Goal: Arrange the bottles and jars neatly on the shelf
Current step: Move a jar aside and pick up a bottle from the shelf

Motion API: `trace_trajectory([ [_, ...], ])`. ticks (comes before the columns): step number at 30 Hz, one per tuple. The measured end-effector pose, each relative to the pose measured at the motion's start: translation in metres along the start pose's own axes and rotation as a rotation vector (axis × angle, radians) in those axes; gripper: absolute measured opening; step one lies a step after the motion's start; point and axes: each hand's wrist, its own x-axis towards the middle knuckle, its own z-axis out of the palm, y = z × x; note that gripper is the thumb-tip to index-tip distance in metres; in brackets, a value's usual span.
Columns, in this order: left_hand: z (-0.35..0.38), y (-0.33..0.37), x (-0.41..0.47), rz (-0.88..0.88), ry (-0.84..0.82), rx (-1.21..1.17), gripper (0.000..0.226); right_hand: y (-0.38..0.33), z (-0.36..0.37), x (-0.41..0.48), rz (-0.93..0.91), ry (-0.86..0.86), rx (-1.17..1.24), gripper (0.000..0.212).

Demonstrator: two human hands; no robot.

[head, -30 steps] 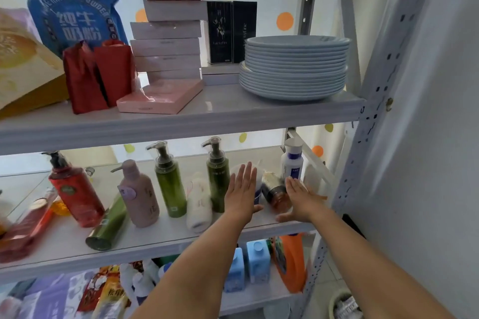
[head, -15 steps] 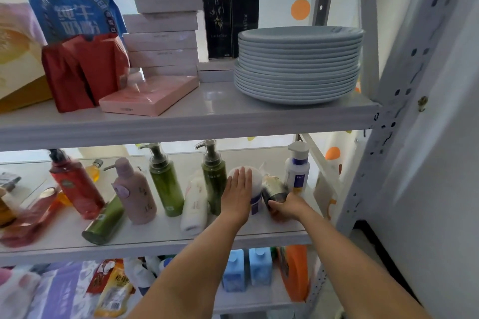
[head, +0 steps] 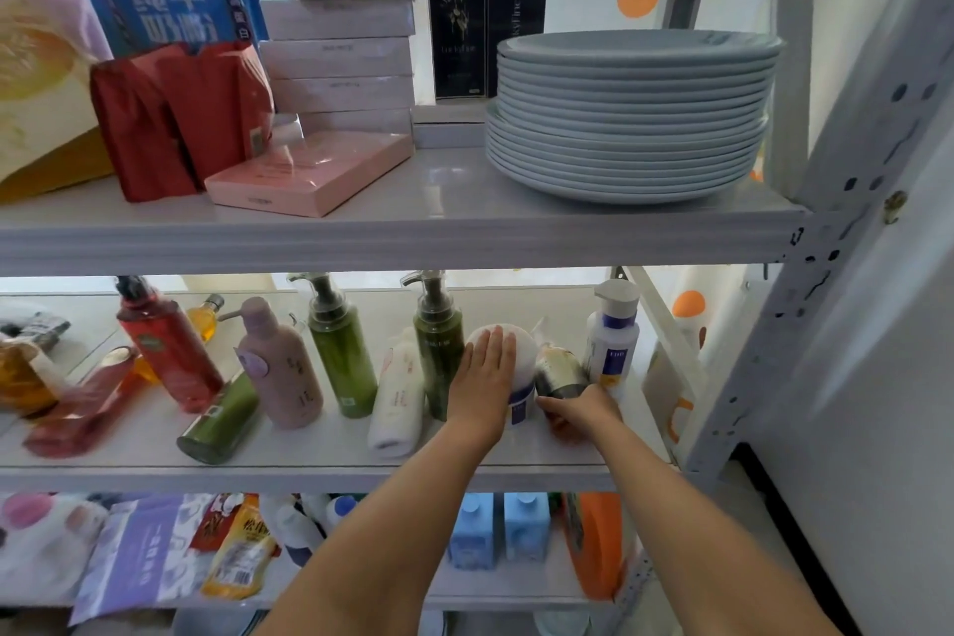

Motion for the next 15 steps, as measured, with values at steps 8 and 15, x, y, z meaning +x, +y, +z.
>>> trace_trajectory([
  [8, -0.006, 0.000, 0.000, -0.003, 0.013, -0.040, 0.079, 0.000, 0.006, -0.002, 0.041, 0.051, 0.079, 0.073],
  [15, -0.011, -0.002, 0.001, 0.027, 0.003, -0.016, 0.077, 0.008, 0.008, -0.011, 0.087, 0.096, 0.225, 0.103],
])
